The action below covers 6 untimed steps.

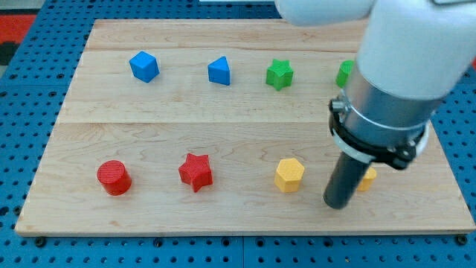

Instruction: Point your arm to red star

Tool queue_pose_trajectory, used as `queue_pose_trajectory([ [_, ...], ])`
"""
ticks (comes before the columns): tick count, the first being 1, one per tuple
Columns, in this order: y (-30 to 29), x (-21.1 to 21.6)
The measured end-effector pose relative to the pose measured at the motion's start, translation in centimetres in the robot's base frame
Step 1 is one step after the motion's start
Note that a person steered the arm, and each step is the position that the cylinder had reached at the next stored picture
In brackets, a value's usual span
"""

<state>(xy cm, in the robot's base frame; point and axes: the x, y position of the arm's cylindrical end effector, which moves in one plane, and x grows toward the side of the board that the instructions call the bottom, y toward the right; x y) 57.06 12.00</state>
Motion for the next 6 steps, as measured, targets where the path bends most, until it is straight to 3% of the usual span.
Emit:
queue_pose_trajectory([
  [2, -3.6, -1.0],
  [3, -4.2, 0.6],
  [4, -10.1, 3.4],
  [6, -13.3, -0.7],
])
